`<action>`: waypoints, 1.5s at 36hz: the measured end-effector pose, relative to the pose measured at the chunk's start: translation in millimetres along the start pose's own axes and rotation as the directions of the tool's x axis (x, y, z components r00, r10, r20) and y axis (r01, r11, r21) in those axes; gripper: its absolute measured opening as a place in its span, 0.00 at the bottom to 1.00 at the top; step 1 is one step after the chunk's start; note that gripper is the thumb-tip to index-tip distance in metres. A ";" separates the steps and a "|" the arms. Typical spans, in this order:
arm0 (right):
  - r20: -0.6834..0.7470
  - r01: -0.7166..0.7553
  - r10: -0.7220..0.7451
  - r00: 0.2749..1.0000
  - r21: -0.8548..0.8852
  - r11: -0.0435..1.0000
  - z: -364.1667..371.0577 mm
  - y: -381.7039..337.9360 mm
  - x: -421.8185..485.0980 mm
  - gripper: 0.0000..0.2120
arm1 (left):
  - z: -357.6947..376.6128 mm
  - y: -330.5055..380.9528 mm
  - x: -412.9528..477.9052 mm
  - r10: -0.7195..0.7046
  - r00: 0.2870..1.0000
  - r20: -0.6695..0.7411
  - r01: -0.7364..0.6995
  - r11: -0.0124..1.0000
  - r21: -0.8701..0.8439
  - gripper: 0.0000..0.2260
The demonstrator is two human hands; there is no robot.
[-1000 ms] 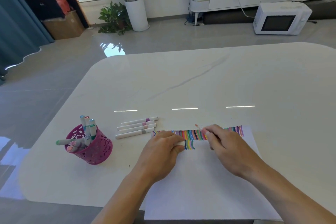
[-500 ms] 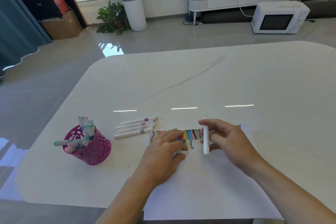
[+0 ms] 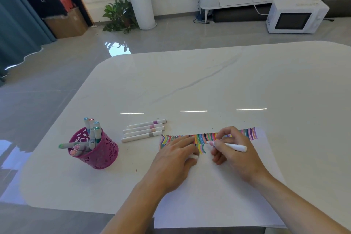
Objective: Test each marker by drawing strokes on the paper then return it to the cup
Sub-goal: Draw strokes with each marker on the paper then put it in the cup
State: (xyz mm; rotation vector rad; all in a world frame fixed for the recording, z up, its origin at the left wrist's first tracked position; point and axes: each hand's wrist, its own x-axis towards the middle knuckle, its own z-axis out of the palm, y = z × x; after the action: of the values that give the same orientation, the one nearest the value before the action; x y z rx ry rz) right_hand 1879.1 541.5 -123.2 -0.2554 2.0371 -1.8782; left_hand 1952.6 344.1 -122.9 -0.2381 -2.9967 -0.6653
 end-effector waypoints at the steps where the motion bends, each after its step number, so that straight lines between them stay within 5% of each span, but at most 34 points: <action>1: -0.004 0.006 -0.006 1.000 -0.011 1.000 0.5 0.7 0.1 0.11 | 0.1 -0.2 0.0 -0.002 1.000 0.007 0.002 1.000 0.001 0.05; 44: -0.051 -0.089 0.080 0.995 -0.221 0.971 -1.0 1.2 4.5 0.20 | -4.8 1.4 0.4 -0.095 0.990 0.104 0.100 0.994 -0.047 0.07; 50: -0.058 -0.078 0.069 0.996 -0.170 0.982 -1.8 1.2 3.8 0.13 | -5.5 1.8 1.5 -0.100 0.988 0.114 0.106 0.993 -0.052 0.07; 54: -0.066 -0.106 0.106 0.992 0.009 0.994 -3.4 -7.8 5.3 0.10 | -8.1 1.5 1.5 -0.110 0.988 0.111 0.119 0.989 -0.085 0.09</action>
State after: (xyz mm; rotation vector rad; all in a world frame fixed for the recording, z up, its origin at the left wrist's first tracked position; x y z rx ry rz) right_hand 1872.1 541.8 -116.1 -0.0821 2.0452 -1.8508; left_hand 1951.6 342.1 -114.8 -0.1093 -3.1043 -0.8277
